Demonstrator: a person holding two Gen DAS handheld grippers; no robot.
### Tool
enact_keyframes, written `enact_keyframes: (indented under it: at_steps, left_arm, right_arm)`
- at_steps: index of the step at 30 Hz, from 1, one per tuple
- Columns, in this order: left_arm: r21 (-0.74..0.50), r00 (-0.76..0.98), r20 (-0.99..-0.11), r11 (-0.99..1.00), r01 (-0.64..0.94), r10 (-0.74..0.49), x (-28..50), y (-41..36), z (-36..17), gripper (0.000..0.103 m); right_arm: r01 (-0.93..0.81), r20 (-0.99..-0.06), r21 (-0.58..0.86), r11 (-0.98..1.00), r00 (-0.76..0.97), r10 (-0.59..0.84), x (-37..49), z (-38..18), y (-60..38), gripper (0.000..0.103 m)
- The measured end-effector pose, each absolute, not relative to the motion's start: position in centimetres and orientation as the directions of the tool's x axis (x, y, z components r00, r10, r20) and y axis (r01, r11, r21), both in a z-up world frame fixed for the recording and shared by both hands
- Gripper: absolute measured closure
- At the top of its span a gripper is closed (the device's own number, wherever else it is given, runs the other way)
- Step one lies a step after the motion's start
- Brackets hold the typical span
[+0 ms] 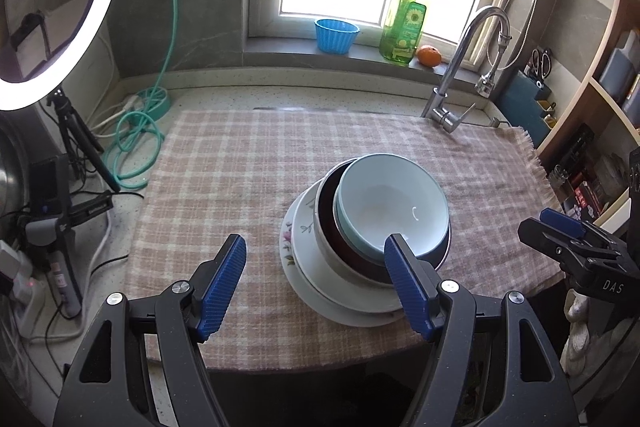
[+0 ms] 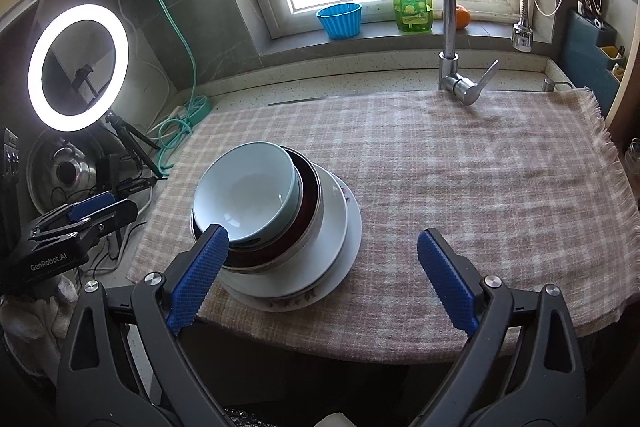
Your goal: Organize plates and bowls
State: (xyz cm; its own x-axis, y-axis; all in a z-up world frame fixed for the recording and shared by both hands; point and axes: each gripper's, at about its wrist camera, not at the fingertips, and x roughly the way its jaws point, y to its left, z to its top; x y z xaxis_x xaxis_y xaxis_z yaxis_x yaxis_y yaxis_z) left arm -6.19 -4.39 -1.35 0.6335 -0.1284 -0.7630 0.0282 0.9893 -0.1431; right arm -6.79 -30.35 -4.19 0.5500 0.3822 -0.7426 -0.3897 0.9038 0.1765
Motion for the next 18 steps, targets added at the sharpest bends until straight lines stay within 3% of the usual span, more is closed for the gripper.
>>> enact_keyframes:
  at_steps: [18]
  left_arm:
    - [-0.128,0.641,-0.758,0.991,0.03,-0.117,-6.1,-4.22,-0.89,0.031]
  right_arm:
    - [-0.386,-0.744,0.19,0.903,0.543,0.389,-6.68,-4.31,-29.88,0.005]
